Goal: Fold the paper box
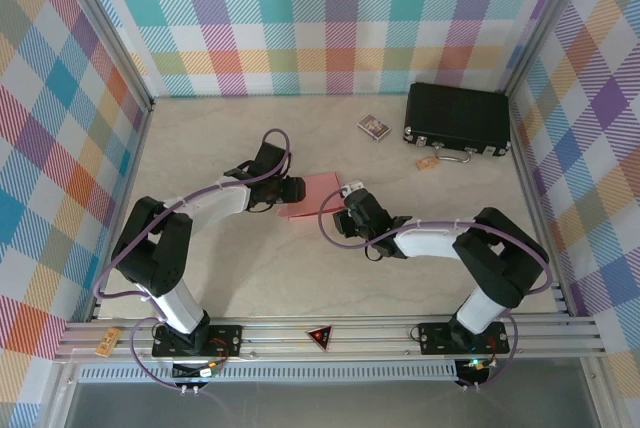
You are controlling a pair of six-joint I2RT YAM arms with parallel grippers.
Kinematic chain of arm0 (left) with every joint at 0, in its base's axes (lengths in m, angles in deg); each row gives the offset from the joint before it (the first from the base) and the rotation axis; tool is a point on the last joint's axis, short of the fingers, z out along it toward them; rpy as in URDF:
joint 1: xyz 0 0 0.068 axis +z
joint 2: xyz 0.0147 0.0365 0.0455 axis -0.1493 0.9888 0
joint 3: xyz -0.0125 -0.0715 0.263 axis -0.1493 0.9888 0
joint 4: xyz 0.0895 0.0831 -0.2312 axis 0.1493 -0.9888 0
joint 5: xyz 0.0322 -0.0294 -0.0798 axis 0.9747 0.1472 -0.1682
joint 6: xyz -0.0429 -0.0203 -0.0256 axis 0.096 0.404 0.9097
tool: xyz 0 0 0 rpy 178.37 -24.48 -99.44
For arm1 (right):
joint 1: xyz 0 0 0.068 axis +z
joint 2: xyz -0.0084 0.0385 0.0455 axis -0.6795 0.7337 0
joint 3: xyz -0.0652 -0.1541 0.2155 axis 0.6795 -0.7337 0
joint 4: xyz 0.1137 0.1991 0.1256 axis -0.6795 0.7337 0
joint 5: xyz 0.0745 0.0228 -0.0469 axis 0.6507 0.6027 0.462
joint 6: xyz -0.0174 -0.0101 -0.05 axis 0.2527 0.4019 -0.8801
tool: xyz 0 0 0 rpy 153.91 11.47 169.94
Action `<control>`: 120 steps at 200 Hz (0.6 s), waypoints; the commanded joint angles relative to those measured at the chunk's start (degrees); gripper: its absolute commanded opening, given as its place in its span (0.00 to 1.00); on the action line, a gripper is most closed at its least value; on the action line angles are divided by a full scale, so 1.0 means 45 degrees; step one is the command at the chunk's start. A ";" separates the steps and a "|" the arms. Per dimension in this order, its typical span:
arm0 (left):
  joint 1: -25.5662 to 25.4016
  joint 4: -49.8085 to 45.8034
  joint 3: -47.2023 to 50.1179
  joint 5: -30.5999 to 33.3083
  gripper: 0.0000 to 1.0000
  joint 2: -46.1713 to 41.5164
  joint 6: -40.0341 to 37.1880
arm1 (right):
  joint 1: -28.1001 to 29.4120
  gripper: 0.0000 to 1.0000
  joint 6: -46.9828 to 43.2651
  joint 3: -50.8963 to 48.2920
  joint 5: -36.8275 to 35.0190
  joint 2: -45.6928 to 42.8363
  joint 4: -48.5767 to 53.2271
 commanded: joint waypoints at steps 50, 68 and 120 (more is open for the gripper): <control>-0.0206 -0.0453 0.0088 0.0550 0.51 0.0641 -0.0023 | 0.0116 0.57 -0.0078 -0.1057 0.0769 -0.1930 0.0581; -0.0265 -0.0437 0.0095 0.0701 0.51 0.0716 -0.0045 | 0.0116 0.59 0.0018 -0.1431 0.0411 -0.2683 0.0475; -0.0401 -0.1015 0.0146 0.0981 0.52 0.0792 -0.0022 | -0.0174 0.60 -0.0140 -0.0086 0.0664 -0.3010 0.1516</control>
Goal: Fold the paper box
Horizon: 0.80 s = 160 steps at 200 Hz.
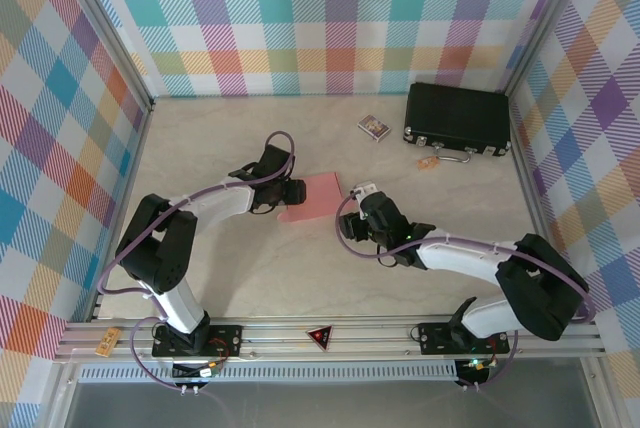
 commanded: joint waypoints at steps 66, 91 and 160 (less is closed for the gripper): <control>-0.0187 -0.1002 0.0204 0.0277 0.54 0.0447 -0.0124 | -0.1847 0.51 -0.0352 0.4046 0.3101 0.3087 0.1805; -0.0188 -0.0951 0.0344 0.0272 0.54 0.0365 -0.0107 | -0.2042 0.46 -0.0308 0.4930 0.3275 0.4277 0.2360; -0.0281 -0.1080 0.1087 0.0091 0.54 -0.0267 0.0559 | -0.2050 0.40 -0.0385 0.5987 0.3311 0.6104 0.3574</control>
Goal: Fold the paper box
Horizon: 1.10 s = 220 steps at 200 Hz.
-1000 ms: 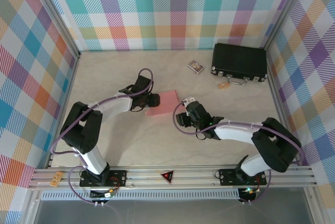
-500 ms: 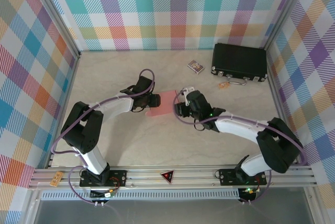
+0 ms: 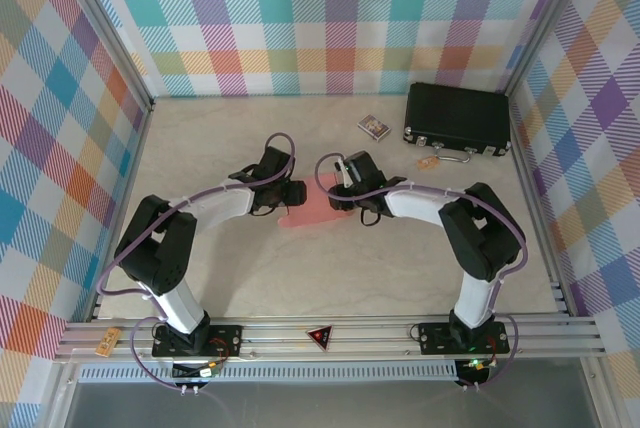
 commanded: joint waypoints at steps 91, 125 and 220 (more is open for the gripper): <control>-0.0521 -0.2133 0.1291 0.0684 0.57 -0.2269 0.1289 | -0.0183 0.42 -0.2828 0.3067 -0.0472 0.1824 0.2844; -0.0407 -0.2828 0.0498 0.1825 0.65 -0.2642 0.0395 | -0.0310 0.50 -0.2406 0.3253 -0.0561 0.0779 0.3385; 0.1678 -0.1287 -0.2281 -0.2014 0.74 0.1115 -0.3692 | -0.0535 0.59 0.1441 -0.0043 0.1860 -0.2668 0.3338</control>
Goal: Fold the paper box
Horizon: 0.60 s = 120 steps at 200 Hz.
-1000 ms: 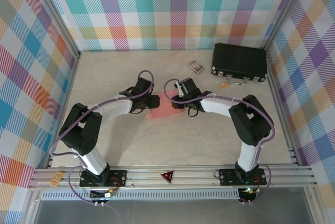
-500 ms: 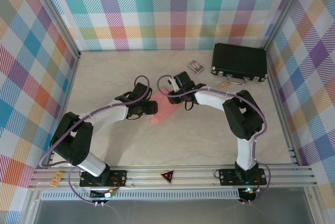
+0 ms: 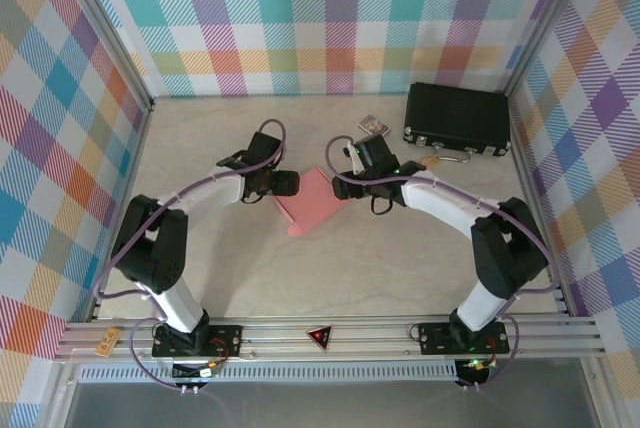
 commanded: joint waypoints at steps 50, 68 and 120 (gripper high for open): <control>0.0702 0.0653 -0.0594 -0.3943 0.73 0.1314 -0.1696 | -0.0044 0.59 0.2392 -0.2486 0.2273 -0.0701 -0.1196; 0.0702 0.1274 0.0102 -0.4686 0.69 0.0891 -0.1286 | -0.0044 0.59 0.2509 -0.2539 0.2416 -0.0459 -0.1435; 0.0124 0.2627 0.2733 -0.4643 0.61 -0.0826 0.0861 | -0.0169 0.59 0.2362 -0.1778 0.2361 0.0607 -0.1494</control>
